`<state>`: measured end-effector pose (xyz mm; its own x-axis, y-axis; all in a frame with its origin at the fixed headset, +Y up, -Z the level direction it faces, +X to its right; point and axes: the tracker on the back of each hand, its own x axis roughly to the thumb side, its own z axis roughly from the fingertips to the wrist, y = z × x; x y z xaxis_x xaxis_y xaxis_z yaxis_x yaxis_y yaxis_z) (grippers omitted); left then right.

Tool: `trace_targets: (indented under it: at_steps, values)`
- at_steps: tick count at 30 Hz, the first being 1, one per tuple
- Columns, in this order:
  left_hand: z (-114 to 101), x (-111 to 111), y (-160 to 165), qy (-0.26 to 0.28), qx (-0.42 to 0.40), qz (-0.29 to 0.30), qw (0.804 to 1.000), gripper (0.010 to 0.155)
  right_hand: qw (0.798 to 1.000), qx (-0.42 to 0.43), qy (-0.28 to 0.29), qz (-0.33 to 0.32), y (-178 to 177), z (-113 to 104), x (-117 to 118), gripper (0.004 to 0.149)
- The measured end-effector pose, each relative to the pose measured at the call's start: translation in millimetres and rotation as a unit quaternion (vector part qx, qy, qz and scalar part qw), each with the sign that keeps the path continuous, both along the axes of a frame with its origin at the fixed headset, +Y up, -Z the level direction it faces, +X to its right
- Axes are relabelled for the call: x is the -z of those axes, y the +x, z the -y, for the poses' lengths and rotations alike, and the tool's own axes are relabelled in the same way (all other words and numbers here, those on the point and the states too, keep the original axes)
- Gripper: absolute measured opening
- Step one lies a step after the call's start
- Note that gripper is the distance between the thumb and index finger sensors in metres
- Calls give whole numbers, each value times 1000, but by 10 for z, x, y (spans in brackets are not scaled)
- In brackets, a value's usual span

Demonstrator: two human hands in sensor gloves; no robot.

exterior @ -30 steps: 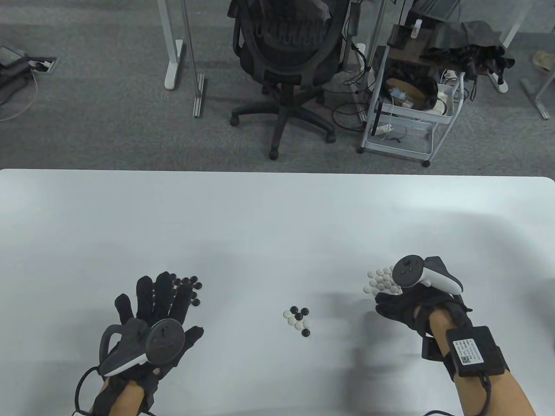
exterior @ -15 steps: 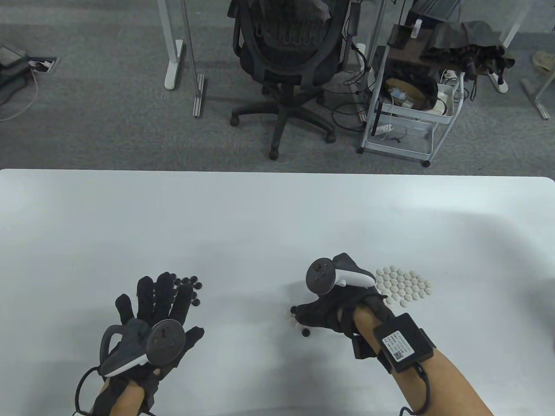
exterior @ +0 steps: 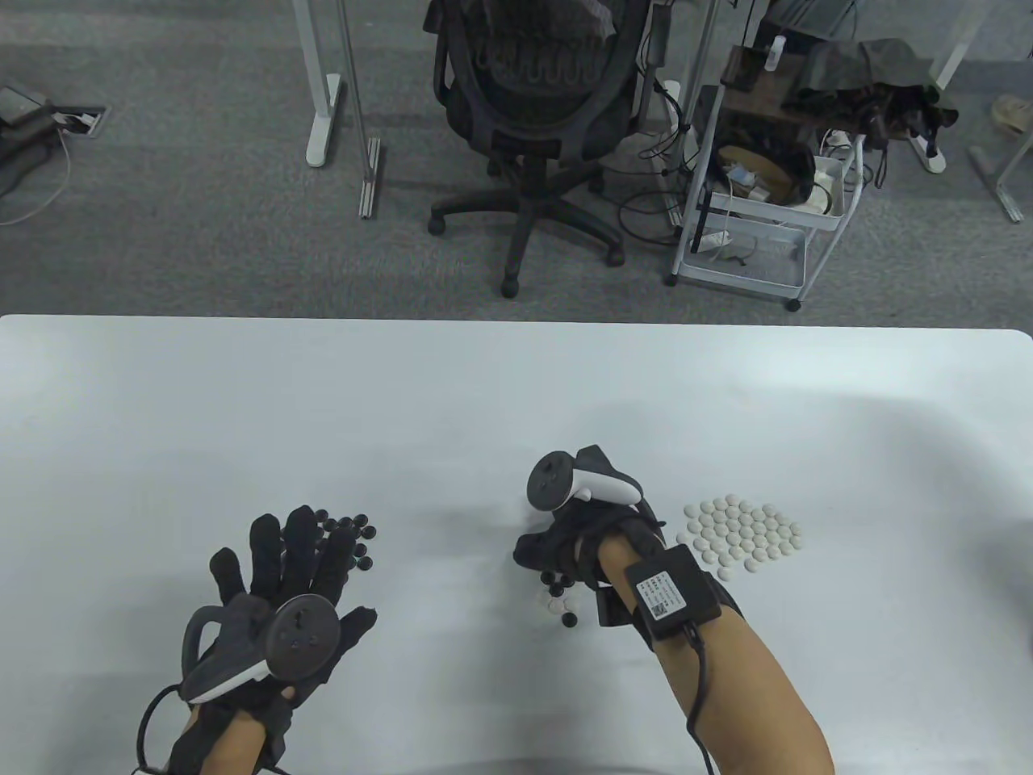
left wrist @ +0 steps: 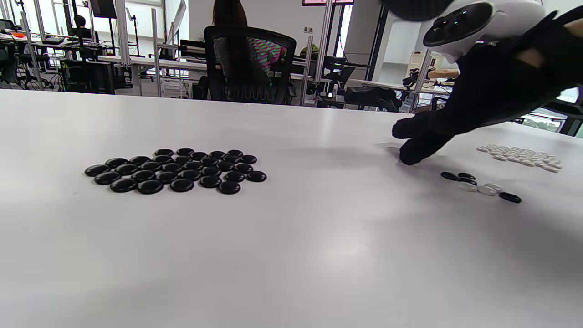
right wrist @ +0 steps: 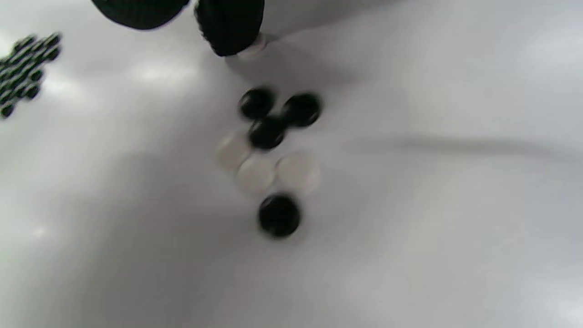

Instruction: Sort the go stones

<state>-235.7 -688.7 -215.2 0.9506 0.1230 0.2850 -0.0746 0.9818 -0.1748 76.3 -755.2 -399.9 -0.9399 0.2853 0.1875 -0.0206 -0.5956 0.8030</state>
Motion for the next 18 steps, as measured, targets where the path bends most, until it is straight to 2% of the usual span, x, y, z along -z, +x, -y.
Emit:
trace_targets:
  at_steps: [4,7,11,18]
  values:
    - [-29,-14,-17,6,-7,0,1000,77,996,-19,0,84,421,-15,249,59]
    - [-35,-13,-33,6,-9,-1,1000,77,991,-49,3,127,711,-52,351,61]
    - [-39,-14,-40,5,-11,-2,1000,77,985,-57,-1,160,1019,-50,387,61]
    - [-23,-5,-16,2,-5,1,1000,77,980,-65,-7,188,1284,-69,341,63]
